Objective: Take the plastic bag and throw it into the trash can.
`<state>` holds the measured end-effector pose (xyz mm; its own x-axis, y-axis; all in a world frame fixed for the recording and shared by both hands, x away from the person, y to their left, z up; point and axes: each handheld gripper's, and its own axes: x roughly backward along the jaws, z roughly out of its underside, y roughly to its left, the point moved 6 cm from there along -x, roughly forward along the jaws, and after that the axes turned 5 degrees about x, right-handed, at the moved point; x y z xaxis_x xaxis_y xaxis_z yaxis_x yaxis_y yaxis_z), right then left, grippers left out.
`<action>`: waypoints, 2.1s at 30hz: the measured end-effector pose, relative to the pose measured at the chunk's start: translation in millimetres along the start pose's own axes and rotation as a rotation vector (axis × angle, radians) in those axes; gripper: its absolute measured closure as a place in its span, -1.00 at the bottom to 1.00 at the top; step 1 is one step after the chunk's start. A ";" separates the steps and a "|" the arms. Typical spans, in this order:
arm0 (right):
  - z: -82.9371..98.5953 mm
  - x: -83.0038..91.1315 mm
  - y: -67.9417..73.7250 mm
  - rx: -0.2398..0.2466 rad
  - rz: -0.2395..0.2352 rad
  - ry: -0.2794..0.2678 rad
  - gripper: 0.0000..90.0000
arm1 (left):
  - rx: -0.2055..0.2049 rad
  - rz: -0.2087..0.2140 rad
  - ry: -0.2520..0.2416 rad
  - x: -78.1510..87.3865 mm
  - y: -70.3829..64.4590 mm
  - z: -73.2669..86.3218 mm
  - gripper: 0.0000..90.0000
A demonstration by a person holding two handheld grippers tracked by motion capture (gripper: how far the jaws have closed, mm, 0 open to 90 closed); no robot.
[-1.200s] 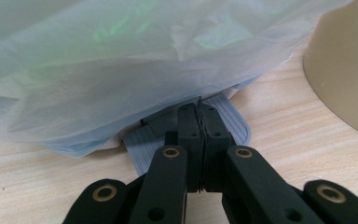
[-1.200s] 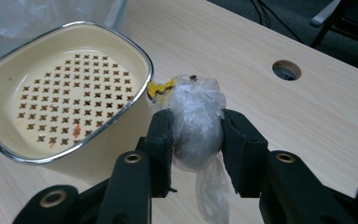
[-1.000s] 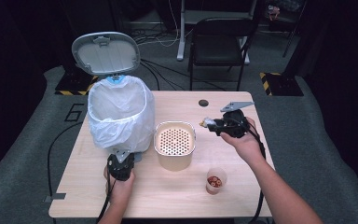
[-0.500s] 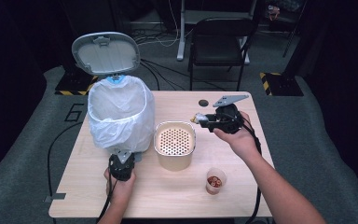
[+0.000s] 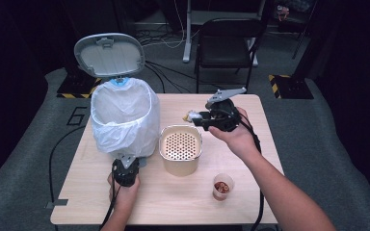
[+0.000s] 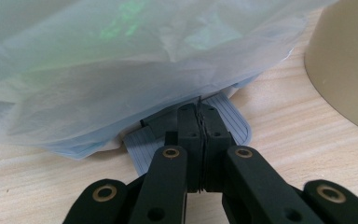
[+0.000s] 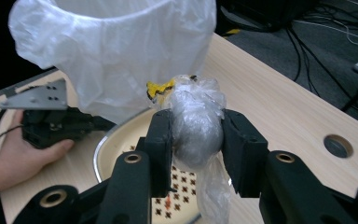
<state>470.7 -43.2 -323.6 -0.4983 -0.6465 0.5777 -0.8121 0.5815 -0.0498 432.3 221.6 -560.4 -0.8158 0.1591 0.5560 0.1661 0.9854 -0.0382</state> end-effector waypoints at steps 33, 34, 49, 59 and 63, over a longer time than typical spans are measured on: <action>-84.3 -48.9 48.4 0.078 -0.099 -0.043 0.44 | -0.023 -0.021 -0.018 -0.7 -0.5 -1.2 0.98; -84.3 -48.9 48.4 0.078 -0.099 -0.043 0.44 | -0.023 -0.021 -0.018 -0.7 -0.5 -1.2 0.98; -110.5 -92.4 63.5 0.099 -0.098 -0.027 0.44 | -0.018 -0.017 -0.004 0.2 -1.1 -0.9 0.98; -120.8 -114.9 69.4 0.090 -0.084 -0.033 0.43 | -0.025 -0.019 0.001 0.7 -0.9 -0.8 0.98; -123.1 -117.9 71.8 0.102 -0.080 -0.033 0.43 | -0.029 -0.020 0.001 0.7 -0.5 -1.0 0.98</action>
<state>508.5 135.6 -295.0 -0.4393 -0.7057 0.5559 -0.8754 0.4751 -0.0887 432.1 221.1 -559.2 -0.8184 0.1397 0.5574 0.1661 0.9861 -0.0032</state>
